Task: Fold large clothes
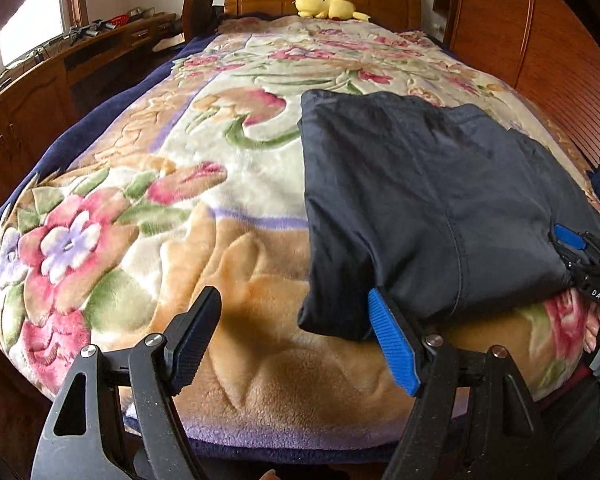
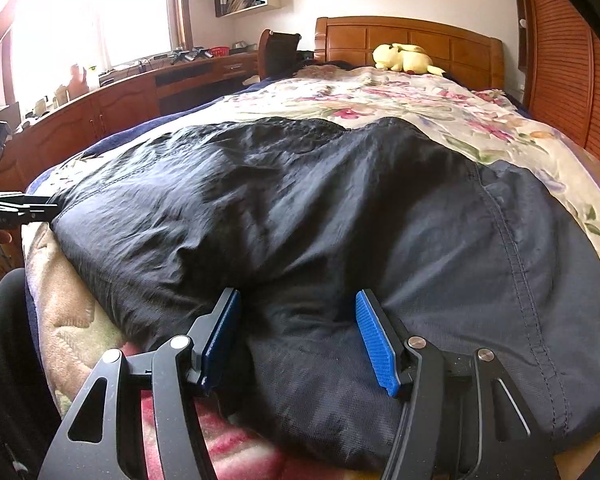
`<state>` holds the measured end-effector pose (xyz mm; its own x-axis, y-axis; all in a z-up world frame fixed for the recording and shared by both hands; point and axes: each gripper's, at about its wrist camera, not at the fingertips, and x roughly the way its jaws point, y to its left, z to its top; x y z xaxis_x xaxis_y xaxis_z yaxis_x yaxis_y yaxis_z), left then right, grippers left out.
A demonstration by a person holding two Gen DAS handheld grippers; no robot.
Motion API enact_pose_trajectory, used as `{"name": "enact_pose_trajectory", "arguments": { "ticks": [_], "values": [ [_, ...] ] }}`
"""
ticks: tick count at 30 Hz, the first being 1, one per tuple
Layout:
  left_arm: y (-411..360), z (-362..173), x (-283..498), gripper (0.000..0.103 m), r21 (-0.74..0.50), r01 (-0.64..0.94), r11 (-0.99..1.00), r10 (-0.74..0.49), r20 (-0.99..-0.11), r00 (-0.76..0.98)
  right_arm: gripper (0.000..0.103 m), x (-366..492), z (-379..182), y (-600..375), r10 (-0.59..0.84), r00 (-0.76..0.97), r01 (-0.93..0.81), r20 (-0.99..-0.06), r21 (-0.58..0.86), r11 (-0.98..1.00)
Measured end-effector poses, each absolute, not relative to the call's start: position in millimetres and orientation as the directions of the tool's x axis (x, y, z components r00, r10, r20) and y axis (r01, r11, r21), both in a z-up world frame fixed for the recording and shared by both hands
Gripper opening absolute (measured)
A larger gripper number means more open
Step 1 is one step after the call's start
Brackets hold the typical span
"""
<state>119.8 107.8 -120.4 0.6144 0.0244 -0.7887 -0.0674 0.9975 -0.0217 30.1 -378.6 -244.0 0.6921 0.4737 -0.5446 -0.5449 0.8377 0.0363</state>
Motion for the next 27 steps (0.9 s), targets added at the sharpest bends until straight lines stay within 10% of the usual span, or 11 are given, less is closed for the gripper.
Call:
{"name": "enact_pose_trajectory", "arguments": {
  "ticks": [14, 21, 27],
  "values": [
    [107.1, -121.2, 117.5, 0.076, -0.078, -0.058, 0.995, -0.024, -0.777, 0.629, 0.061, 30.6, -244.6, -378.4, 0.476, 0.692, -0.545, -0.542, 0.04, 0.838],
    [108.0, -120.7, 117.2, 0.047, -0.155, -0.063, 0.986, -0.079, -0.761, 0.643, 0.061, 30.6, -244.5, -378.5, 0.476, 0.692, -0.545, -0.543, 0.04, 0.838],
    [109.3, -124.8, 117.5, 0.044, -0.182, -0.077, 0.98, -0.092, -0.763, 0.64, 0.061, 30.7, -244.4, -378.1, 0.475, 0.692, -0.544, -0.543, 0.04, 0.838]
  ]
}}
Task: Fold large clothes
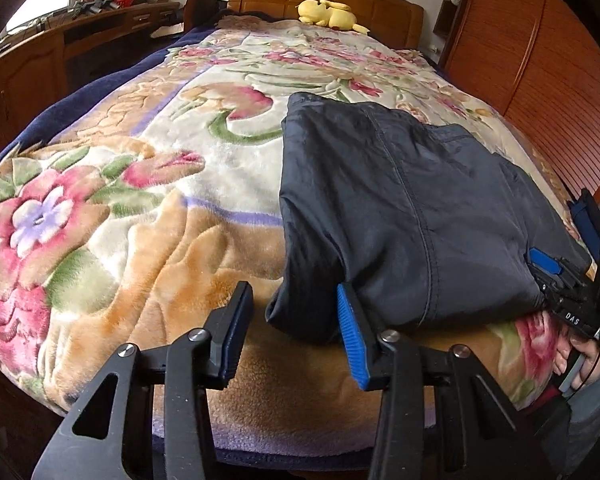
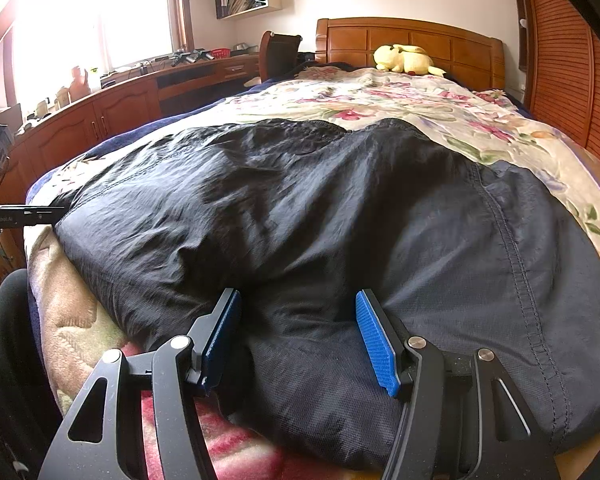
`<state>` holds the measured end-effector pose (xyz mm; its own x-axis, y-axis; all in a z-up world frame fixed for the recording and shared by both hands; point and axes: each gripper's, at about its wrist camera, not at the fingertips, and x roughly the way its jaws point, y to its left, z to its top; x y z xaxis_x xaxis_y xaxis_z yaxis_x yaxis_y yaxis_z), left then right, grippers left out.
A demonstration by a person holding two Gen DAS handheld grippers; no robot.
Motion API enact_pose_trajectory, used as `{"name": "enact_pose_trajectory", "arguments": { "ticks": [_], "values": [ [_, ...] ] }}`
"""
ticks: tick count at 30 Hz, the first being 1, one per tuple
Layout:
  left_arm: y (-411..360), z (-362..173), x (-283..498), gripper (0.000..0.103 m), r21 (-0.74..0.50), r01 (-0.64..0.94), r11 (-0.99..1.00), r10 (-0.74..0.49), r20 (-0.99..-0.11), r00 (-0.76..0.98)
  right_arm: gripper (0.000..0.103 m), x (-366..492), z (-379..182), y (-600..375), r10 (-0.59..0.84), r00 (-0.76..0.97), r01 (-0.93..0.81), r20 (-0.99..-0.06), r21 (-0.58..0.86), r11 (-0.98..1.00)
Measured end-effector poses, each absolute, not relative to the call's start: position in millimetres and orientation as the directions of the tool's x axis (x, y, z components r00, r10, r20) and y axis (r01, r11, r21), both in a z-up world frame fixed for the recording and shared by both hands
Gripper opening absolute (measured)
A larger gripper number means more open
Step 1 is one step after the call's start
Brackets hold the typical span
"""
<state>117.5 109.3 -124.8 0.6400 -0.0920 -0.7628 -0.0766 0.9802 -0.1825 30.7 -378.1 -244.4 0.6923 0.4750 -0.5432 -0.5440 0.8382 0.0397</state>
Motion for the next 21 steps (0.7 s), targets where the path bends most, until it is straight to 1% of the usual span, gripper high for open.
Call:
{"name": "enact_pose_trajectory", "arguments": {
  "ticks": [4, 5, 6, 8, 9, 12, 15, 19, 21],
  "values": [
    [109, -125, 119, 0.044, -0.196, -0.077, 0.978, -0.103, -0.763, 0.638, 0.061, 31, -244, -378, 0.476, 0.692, -0.544, -0.543, 0.04, 0.838],
    [108, -125, 121, 0.037, -0.201, -0.074, 0.977, -0.109, -0.764, 0.636, 0.061, 31, -244, -378, 0.476, 0.692, -0.545, -0.543, 0.041, 0.838],
    [108, -125, 123, 0.027, -0.223, -0.064, 0.973, -0.134, -0.763, 0.633, 0.061, 31, -244, -378, 0.476, 0.692, -0.545, -0.543, 0.041, 0.838],
    [106, -122, 125, 0.015, -0.241, -0.059, 0.969, -0.152, -0.764, 0.627, 0.061, 31, -245, -379, 0.478, 0.691, -0.546, -0.543, 0.042, 0.837],
    [103, -119, 125, 0.011, -0.236, -0.052, 0.97, -0.151, -0.762, 0.63, 0.061, 31, -245, -378, 0.478, 0.69, -0.547, -0.543, 0.042, 0.836],
    [91, -94, 128, 0.009, -0.199, -0.022, 0.98, -0.133, -0.729, 0.671, 0.061, 31, -244, -378, 0.478, 0.691, -0.546, -0.543, 0.041, 0.836],
    [70, -58, 135, 0.008, -0.17, 0.03, 0.985, -0.139, -0.681, 0.719, 0.061, 31, -244, -378, 0.477, 0.692, -0.546, -0.542, 0.038, 0.837],
    [31, -15, 153, 0.008, -0.133, 0.115, 0.984, -0.173, -0.62, 0.765, 0.061, 29, -242, -382, 0.474, 0.698, -0.541, -0.536, 0.038, 0.84],
    [8, 2, 163, 0.008, -0.12, 0.161, 0.98, -0.201, -0.596, 0.778, 0.061, 24, -240, -386, 0.44, 0.727, -0.504, -0.526, 0.026, 0.863]
  ]
}}
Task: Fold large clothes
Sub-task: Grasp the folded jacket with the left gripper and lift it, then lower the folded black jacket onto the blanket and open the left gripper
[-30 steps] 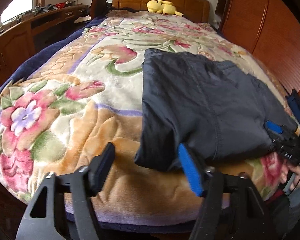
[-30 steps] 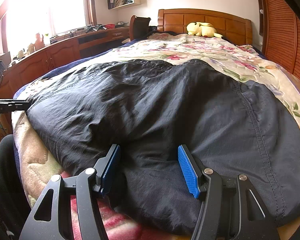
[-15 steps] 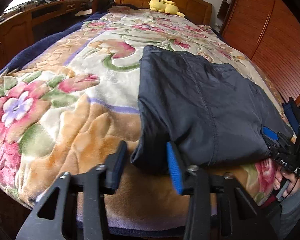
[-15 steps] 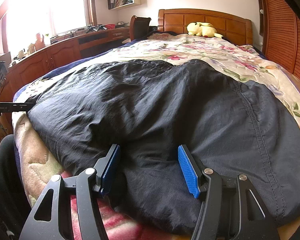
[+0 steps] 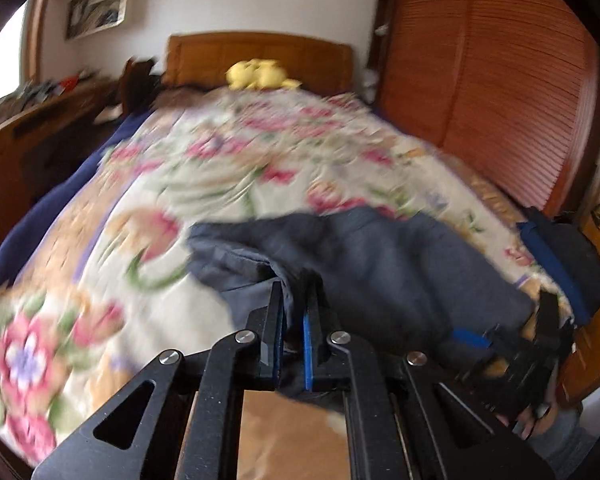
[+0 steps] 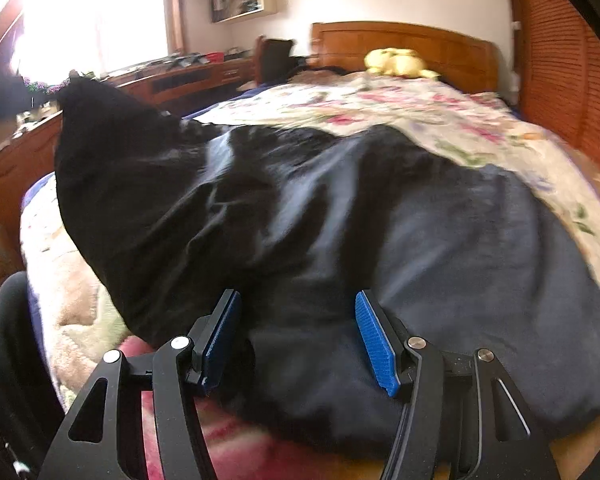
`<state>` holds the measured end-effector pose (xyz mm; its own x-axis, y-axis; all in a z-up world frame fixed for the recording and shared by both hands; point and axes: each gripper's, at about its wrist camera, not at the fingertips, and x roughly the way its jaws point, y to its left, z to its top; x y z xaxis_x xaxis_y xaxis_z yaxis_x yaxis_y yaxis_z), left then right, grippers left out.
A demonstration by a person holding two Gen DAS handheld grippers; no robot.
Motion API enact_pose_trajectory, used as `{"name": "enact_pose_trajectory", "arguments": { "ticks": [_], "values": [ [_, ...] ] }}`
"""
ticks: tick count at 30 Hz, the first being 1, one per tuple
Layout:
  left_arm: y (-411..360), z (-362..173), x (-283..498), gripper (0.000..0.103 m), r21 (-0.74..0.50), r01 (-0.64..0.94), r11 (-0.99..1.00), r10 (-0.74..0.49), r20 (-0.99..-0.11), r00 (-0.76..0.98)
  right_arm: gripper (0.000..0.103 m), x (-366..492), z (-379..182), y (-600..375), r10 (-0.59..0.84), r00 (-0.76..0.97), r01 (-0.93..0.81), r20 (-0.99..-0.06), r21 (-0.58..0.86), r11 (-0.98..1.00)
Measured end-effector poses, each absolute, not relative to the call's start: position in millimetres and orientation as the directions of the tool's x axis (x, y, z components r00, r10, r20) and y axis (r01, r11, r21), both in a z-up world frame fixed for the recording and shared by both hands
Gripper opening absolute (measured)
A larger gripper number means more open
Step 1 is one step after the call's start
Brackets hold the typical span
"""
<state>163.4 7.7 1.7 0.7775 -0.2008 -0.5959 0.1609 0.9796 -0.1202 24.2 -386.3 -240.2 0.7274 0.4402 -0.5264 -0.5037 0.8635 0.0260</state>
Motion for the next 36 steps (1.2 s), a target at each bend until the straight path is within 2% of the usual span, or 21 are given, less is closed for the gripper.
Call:
{"name": "enact_pose_trajectory", "arguments": {
  "ticks": [8, 15, 20, 22, 24, 28, 29, 32, 36],
  "values": [
    [-115, 44, 204, 0.008, -0.05, 0.383, 0.922, -0.346, -0.549, 0.76, 0.061, 4, -235, -426, 0.399, 0.78, -0.436, -0.482, 0.039, 0.899],
    [-214, 41, 217, 0.007, -0.04, 0.56, 0.827, -0.466, -0.605, 0.646, 0.061, -2, -230, -485, 0.344, 0.829, -0.316, -0.441, 0.139, 0.939],
    [-236, 22, 219, 0.008, -0.004, 0.568, 0.823, -0.422, -0.674, 0.606, 0.061, 1, -234, -514, 0.342, 0.832, -0.262, -0.436, 0.234, 0.936],
    [-233, 20, 214, 0.013, 0.014, 0.562, 0.827, -0.407, -0.676, 0.615, 0.061, 1, -234, -514, 0.344, 0.833, -0.262, -0.434, 0.24, 0.935],
    [-228, 22, 209, 0.023, 0.029, 0.558, 0.829, -0.4, -0.667, 0.629, 0.061, -1, -233, -507, 0.335, 0.836, -0.26, -0.435, 0.224, 0.939],
    [-212, 25, 201, 0.026, 0.029, 0.535, 0.844, -0.386, -0.658, 0.646, 0.061, -2, -233, -498, 0.336, 0.835, -0.273, -0.435, 0.202, 0.94],
    [-205, 26, 198, 0.034, 0.027, 0.529, 0.848, -0.385, -0.654, 0.651, 0.061, -1, -233, -496, 0.335, 0.835, -0.275, -0.436, 0.198, 0.941],
    [-185, 26, 192, 0.037, 0.024, 0.505, 0.863, -0.373, -0.643, 0.668, 0.061, -3, -233, -500, 0.331, 0.836, -0.274, -0.438, 0.189, 0.943],
    [-165, 21, 187, 0.05, 0.039, 0.466, 0.884, -0.337, -0.638, 0.692, 0.061, -1, -231, -499, 0.328, 0.835, -0.272, -0.442, 0.187, 0.944]
  ]
}}
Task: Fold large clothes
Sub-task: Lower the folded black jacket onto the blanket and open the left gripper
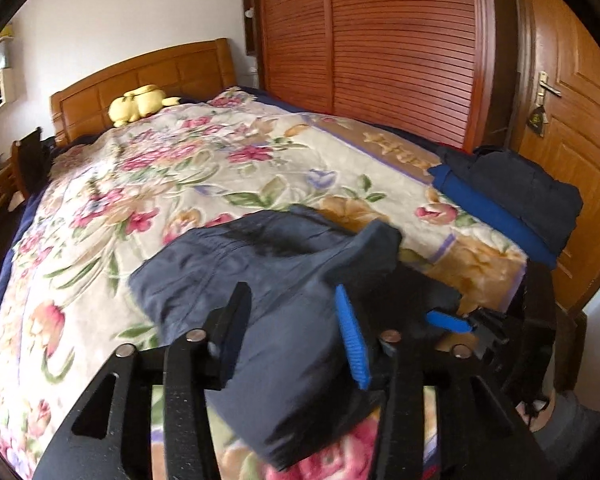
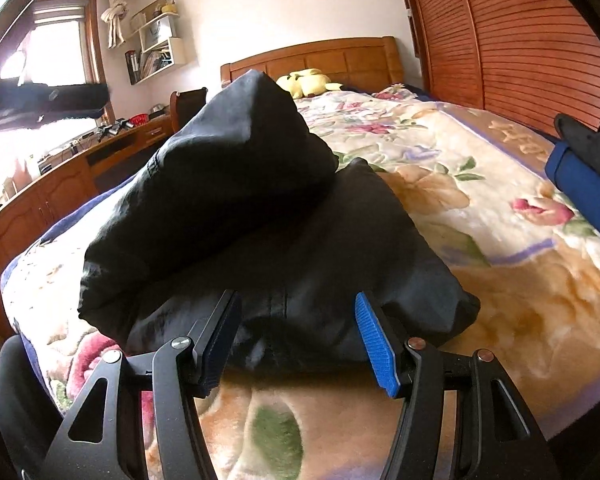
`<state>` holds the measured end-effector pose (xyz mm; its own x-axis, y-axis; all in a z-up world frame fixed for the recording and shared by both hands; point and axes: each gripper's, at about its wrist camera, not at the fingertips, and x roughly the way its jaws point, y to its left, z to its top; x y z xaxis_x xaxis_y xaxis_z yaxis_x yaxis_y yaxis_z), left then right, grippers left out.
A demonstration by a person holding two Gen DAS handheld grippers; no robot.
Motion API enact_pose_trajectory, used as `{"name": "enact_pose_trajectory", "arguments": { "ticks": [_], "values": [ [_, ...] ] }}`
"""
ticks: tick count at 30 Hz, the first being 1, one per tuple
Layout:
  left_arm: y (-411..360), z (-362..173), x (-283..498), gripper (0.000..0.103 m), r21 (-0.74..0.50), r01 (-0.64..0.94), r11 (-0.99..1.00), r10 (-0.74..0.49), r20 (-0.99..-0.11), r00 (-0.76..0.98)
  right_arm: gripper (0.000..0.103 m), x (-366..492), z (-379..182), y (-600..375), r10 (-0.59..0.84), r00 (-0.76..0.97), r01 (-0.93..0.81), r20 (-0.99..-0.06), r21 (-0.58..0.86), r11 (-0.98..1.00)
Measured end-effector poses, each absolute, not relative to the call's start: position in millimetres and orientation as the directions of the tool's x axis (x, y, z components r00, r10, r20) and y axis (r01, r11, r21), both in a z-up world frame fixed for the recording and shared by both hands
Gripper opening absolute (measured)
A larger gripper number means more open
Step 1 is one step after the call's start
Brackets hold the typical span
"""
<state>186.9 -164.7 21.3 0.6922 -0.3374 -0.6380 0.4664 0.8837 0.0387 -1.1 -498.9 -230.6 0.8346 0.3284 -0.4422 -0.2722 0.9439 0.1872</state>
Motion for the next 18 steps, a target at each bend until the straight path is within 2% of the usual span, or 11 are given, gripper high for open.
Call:
{"name": "enact_pose_trajectory", "arguments": {
  "ticks": [3, 6, 18],
  "values": [
    [-148, 12, 185, 0.063, 0.051, 0.429, 0.902, -0.302, -0.637, 0.709, 0.061, 0, -229, -496, 0.329, 0.834, -0.274, -0.444, 0.184, 0.944],
    [-132, 0, 186, 0.071, 0.033, 0.398, 0.917, -0.284, -0.647, 0.707, 0.061, 2, -230, -492, 0.328, 0.832, -0.278, -0.447, 0.175, 0.944],
    [-83, -53, 184, 0.071, -0.011, 0.282, 0.959, -0.208, -0.704, 0.68, 0.061, 7, -231, -488, 0.318, 0.829, -0.282, -0.459, 0.148, 0.948]
  ]
}}
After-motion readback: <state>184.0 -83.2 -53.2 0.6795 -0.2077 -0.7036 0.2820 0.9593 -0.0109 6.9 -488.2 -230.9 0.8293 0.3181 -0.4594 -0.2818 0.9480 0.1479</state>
